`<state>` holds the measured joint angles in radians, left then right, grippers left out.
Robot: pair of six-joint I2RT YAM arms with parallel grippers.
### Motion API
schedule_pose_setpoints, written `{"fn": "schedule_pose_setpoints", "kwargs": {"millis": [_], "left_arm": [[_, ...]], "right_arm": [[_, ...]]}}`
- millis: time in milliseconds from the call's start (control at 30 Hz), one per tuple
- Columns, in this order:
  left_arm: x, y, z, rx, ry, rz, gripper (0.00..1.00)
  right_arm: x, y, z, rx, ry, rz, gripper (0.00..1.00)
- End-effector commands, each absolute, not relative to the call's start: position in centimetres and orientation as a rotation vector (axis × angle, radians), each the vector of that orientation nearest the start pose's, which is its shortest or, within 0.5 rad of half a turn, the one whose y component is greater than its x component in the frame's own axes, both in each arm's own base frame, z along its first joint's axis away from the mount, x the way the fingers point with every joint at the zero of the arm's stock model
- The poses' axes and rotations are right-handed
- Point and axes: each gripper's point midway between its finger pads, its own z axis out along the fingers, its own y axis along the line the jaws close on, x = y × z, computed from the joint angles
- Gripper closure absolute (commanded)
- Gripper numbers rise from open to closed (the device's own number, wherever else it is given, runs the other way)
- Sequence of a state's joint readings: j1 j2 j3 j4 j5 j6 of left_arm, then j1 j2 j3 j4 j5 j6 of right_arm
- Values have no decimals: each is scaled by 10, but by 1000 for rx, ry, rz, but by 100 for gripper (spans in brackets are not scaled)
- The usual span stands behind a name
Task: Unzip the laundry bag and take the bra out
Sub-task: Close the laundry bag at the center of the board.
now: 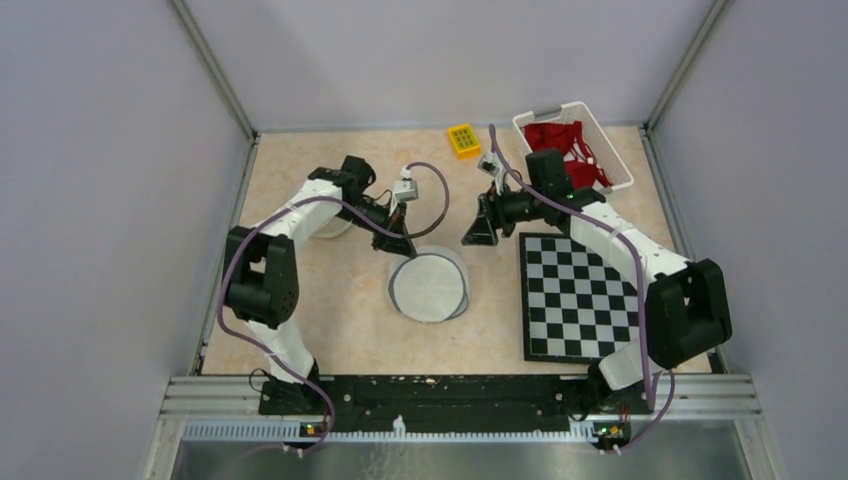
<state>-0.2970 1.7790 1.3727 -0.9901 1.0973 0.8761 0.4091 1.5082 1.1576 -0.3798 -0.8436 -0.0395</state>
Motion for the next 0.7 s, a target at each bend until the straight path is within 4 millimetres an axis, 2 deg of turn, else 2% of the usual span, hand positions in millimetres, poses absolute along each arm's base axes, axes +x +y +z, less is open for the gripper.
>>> {"fn": "schedule_pose_setpoints", "kwargs": {"millis": [0, 133, 200, 267, 467, 500, 600, 667], "left_arm": [[294, -236, 141, 1357, 1875, -1310, 100], [318, -229, 114, 1303, 1996, -1140, 99], [327, -224, 106, 1278, 2028, -1062, 95], [331, -223, 106, 1269, 2030, -1030, 86], [319, -219, 126, 1243, 2008, -1006, 61], [317, -218, 136, 1244, 1977, -975, 56], [307, -211, 152, 1258, 1901, -886, 42], [297, -209, 160, 1291, 1844, -832, 36]], "right_arm": [[290, 272, 188, -907, 2034, 1226, 35], [291, 277, 177, -862, 2066, 1276, 34], [294, 280, 172, -843, 2076, 1295, 34], [298, 283, 170, -826, 2080, 1304, 34], [316, 289, 152, -753, 2132, 1275, 37], [318, 289, 149, -741, 2138, 1272, 38], [321, 294, 144, -730, 2148, 1285, 39], [321, 298, 140, -729, 2154, 1293, 39]]}}
